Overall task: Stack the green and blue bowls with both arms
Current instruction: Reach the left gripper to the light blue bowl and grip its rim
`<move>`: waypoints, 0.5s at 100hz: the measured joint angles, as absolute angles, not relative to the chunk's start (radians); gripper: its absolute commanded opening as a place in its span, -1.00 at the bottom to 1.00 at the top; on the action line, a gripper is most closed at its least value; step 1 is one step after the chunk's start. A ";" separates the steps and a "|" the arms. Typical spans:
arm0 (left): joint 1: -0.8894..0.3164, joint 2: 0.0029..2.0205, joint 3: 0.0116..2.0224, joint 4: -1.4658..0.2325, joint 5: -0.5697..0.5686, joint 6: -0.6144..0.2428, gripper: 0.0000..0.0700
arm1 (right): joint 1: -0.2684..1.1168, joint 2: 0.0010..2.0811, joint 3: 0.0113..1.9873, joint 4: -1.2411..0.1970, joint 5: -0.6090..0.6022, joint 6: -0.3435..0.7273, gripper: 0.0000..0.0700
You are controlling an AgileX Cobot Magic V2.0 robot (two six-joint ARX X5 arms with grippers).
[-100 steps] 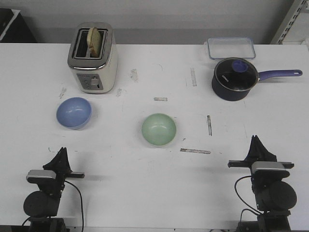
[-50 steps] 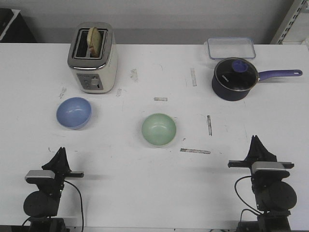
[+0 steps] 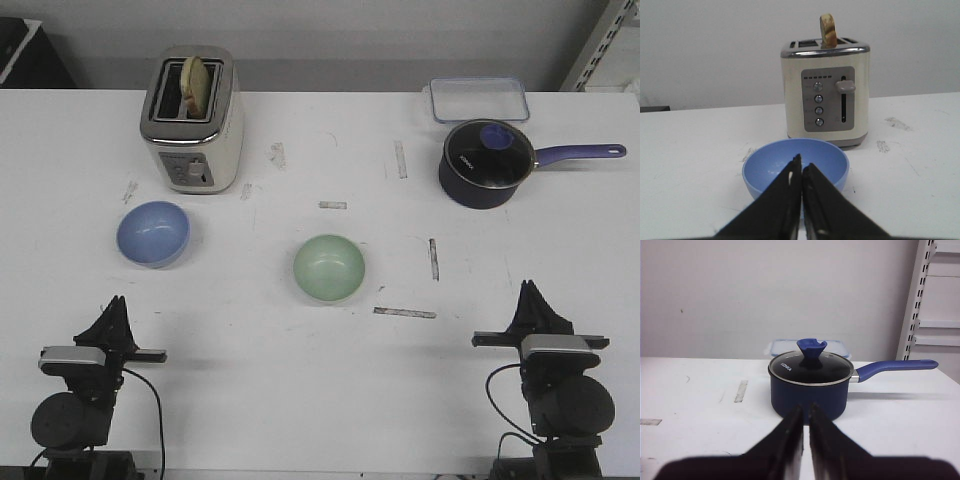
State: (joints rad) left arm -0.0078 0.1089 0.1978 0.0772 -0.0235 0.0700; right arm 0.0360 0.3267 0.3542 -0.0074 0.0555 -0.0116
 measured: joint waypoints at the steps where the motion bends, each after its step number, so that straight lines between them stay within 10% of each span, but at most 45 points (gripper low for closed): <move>1: -0.008 0.116 0.203 0.073 -0.023 0.070 -0.99 | 0.036 0.327 0.354 -0.008 0.056 -0.012 -0.97; 50: -0.008 0.582 0.495 0.008 -0.024 0.023 -0.99 | 0.036 0.327 0.354 -0.007 0.056 -0.012 -0.97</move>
